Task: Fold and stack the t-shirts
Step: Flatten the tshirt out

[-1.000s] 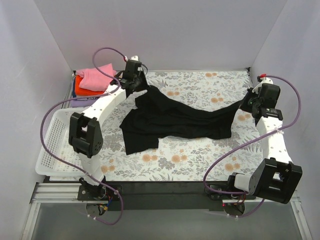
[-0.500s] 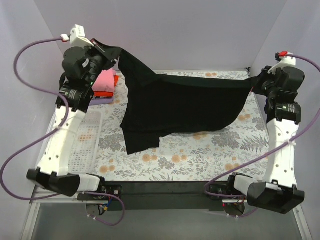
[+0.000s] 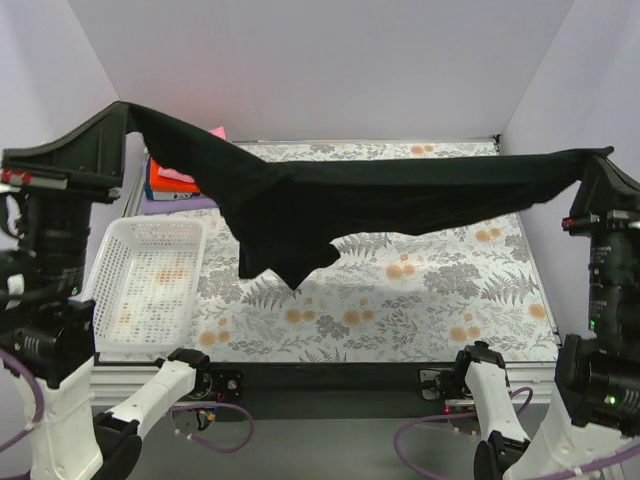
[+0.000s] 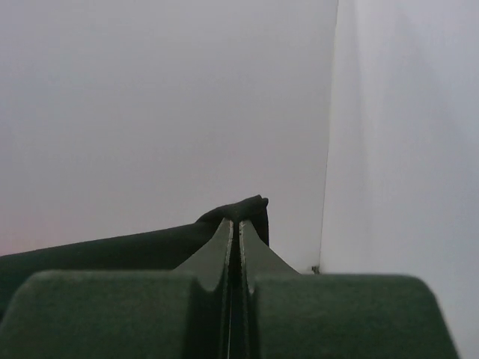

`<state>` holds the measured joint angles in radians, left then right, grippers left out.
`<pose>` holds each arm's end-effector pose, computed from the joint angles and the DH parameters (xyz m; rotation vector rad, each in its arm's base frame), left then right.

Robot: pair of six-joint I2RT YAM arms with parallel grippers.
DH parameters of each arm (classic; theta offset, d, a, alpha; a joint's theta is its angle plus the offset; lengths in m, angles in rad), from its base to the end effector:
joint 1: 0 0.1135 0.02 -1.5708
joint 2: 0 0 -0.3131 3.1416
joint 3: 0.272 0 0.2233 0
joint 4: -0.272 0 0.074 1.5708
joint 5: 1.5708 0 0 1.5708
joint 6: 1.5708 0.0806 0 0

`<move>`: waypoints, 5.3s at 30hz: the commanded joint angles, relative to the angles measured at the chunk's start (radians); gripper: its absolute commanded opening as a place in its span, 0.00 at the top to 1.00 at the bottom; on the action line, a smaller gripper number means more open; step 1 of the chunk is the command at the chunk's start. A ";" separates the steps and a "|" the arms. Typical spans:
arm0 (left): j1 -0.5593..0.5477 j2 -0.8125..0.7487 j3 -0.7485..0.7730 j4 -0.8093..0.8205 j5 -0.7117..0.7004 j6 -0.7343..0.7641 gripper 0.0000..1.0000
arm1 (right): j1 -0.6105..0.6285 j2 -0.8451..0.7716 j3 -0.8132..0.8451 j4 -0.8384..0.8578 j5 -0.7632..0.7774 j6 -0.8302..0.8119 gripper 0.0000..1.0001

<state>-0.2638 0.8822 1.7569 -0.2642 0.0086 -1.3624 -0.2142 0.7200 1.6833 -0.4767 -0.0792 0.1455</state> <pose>0.0380 -0.0110 0.6474 -0.5497 0.9149 -1.4918 -0.0040 0.0074 0.6030 0.1237 1.0788 -0.0189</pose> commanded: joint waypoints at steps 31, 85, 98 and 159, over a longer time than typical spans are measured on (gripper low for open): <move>0.001 0.664 0.265 -0.040 0.232 0.100 1.00 | -0.004 0.362 -0.266 0.251 0.027 0.066 0.99; 0.006 0.947 0.005 0.024 0.226 0.060 0.02 | -0.010 0.624 -0.500 0.418 -0.123 0.039 0.02; -0.130 0.867 -0.407 -0.055 0.090 0.075 0.03 | 0.021 0.576 -0.830 0.411 -0.137 0.028 0.02; -0.087 0.994 -0.226 -0.090 0.033 0.143 0.02 | 0.073 0.713 -0.732 0.260 0.071 0.032 0.04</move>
<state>-0.3470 1.9759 1.6592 -0.3374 0.0788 -1.1870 -0.1482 1.4666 1.0153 -0.1707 -0.0246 0.1925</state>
